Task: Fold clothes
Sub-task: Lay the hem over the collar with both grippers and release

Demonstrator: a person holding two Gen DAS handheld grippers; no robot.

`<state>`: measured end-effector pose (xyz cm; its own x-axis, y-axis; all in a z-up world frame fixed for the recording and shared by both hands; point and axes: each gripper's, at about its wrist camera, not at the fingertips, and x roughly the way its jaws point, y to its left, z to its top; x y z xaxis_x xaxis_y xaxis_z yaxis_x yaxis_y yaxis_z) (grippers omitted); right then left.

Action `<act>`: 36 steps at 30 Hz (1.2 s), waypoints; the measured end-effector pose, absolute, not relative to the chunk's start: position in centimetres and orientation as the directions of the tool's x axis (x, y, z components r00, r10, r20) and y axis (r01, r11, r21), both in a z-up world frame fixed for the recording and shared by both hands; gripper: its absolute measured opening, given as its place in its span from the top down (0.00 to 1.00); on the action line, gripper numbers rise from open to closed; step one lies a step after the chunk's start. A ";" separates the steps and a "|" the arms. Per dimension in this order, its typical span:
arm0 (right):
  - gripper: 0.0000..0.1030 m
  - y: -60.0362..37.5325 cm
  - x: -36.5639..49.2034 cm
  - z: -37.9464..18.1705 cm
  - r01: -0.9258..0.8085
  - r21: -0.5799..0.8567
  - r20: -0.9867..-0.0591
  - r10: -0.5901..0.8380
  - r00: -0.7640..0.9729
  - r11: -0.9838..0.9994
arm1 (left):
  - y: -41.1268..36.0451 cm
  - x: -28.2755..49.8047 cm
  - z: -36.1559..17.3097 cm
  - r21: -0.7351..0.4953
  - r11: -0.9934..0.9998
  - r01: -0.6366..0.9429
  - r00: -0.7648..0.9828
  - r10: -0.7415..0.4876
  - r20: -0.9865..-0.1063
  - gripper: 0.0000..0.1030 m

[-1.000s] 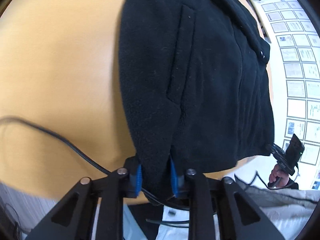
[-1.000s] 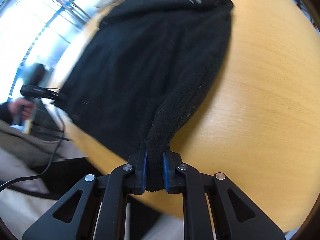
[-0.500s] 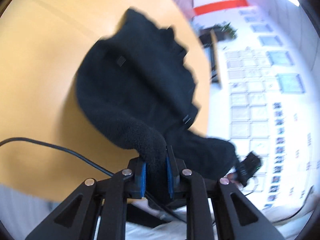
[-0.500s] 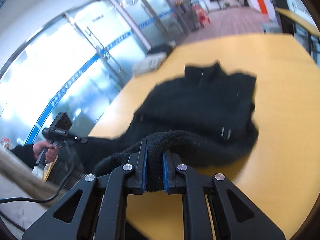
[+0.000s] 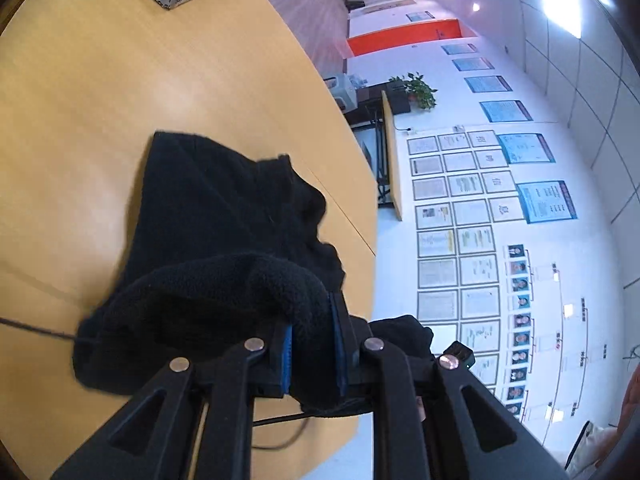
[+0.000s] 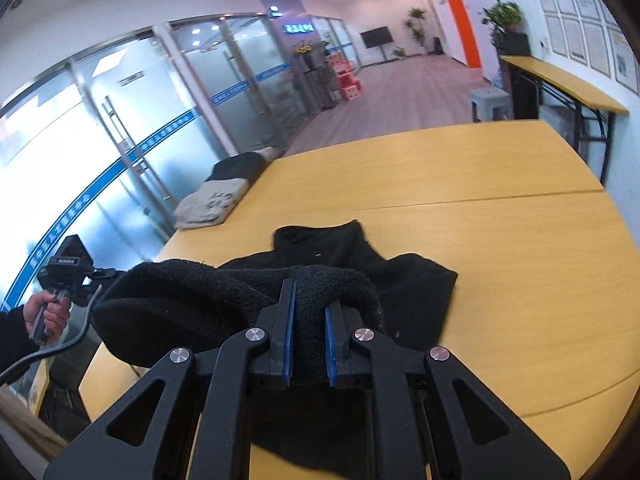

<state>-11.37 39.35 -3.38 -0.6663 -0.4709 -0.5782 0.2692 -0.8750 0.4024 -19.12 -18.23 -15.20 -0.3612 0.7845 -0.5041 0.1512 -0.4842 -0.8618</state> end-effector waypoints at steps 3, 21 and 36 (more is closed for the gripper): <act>0.90 40.3 -15.2 -7.0 0.245 0.425 -0.590 -0.472 -0.654 -0.871 | -17.8 -23.1 -18.0 -0.847 -0.504 0.171 -0.362 0.767 -0.529 0.84; 0.70 43.4 -22.5 -14.6 0.270 0.490 -0.668 -0.556 -0.495 -0.829 | -16.7 -32.3 -23.0 -0.761 -0.645 0.069 -0.245 0.728 -0.640 0.78; 0.00 40.3 -22.4 -11.0 0.516 0.077 -0.774 -0.378 -0.508 -0.853 | -15.7 -32.2 -16.2 -0.486 -0.832 -0.269 -0.376 0.555 -0.742 0.19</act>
